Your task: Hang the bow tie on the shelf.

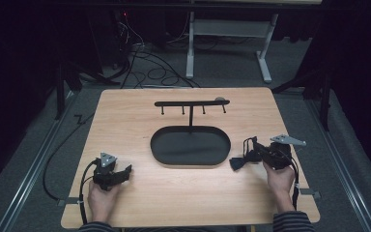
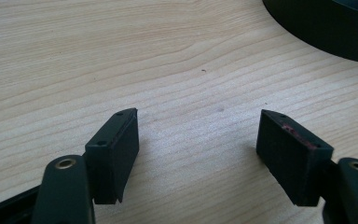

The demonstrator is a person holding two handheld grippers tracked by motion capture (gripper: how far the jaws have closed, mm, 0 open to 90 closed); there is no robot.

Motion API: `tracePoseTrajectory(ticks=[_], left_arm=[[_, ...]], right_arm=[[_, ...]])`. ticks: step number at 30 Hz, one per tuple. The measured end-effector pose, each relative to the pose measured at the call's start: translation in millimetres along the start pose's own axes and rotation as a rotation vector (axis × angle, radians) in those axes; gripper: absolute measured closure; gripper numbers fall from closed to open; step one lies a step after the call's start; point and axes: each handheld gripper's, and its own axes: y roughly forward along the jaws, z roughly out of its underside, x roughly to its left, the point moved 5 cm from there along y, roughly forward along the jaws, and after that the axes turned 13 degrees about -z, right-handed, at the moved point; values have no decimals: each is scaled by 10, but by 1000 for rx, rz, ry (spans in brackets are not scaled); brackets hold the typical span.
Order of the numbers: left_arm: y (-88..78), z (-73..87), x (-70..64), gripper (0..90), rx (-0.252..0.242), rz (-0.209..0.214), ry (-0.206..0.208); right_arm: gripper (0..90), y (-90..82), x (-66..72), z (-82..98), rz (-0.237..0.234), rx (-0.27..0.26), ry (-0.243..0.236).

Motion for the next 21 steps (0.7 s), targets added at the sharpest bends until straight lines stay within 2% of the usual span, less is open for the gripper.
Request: tracePoseTrajectory(ticks=[21], left_arm=[[0,0,0,303,0,0,0]], right_arm=[[900,-145,189,-112,-25,-39,-75]])
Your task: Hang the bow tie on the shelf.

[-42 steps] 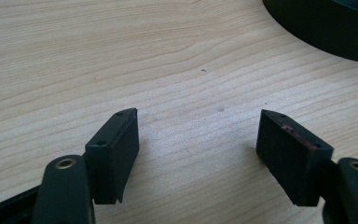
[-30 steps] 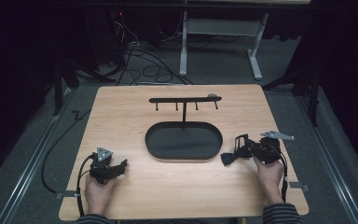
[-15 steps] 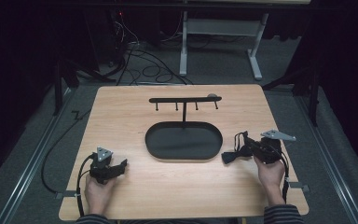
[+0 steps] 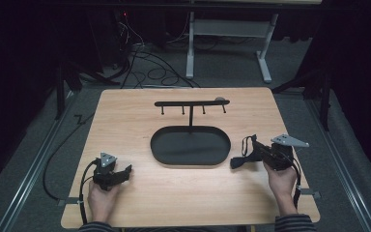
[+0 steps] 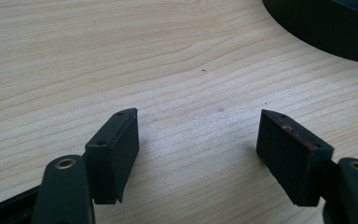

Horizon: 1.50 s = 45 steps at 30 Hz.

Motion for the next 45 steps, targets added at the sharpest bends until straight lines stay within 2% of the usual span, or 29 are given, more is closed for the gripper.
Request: tracePoseTrajectory(ticks=[11,13,27,36,45], left_arm=[[1,0,0,303,-1,1,-2],[1,0,0,303,-1,0,-2],[1,0,0,302,-1,0,-2],[1,0,2,301,-1,1,-3],[0,0,3,301,-1,3,-4]], right_arm=[[900,-58,131,-86,-20,-19,-44],[900,-63,146,-91,-22,-21,-39],[900,-150,407,-223,-75,-49,-103],[900,-143,546,-295,-113,-55,-133],[900,-98,624,-345,-135,-51,-145]])
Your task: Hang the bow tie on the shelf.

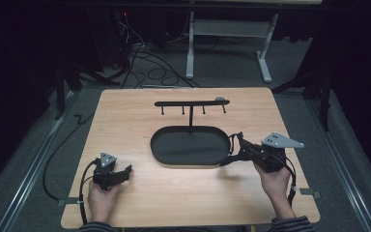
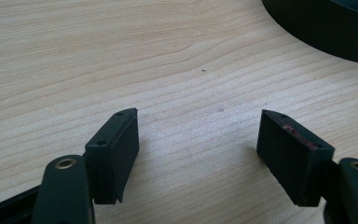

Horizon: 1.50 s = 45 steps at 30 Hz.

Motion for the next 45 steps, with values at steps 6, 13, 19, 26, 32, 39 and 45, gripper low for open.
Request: tracePoseTrajectory(ticks=[6,13,19,26,32,39,45], left_arm=[[1,0,0,301,-1,0,-1],[1,0,0,301,0,-1,0],[1,0,0,301,-1,0,-1],[0,0,0,301,0,0,0],[0,0,0,301,0,1,-1],[1,-1,0,301,-2,3,-6],[1,-1,-1,301,-2,2,-5]], right_arm=[[900,51,43,-49,-18,1,-13],[900,105,84,-157,-39,-6,-30],[900,161,103,-243,-49,-11,-45],[900,195,92,-310,-52,-13,-46],[900,216,51,-373,-50,-16,-47],[900,241,-9,-464,-44,-27,-40],[900,264,-58,-532,-40,-34,-36]])
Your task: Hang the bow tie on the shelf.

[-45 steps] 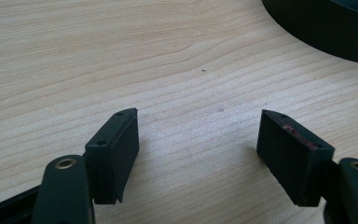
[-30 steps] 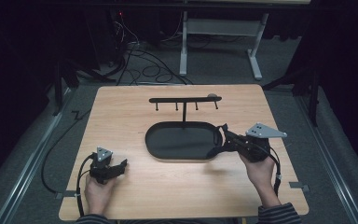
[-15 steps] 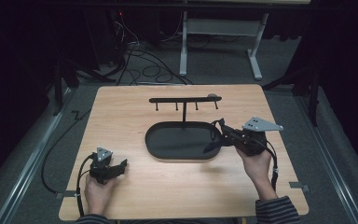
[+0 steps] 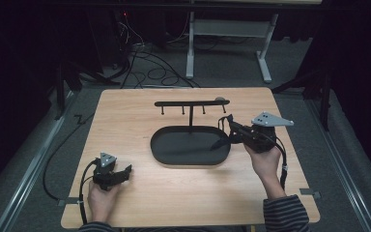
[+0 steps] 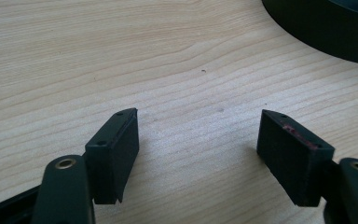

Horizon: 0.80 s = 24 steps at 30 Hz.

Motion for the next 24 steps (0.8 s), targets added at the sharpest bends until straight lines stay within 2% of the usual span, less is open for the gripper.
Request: tracePoseTrajectory(ticks=[24], left_arm=[[0,0,1,301,0,0,0]], right_arm=[[900,121,-139,-154,24,6,7]])
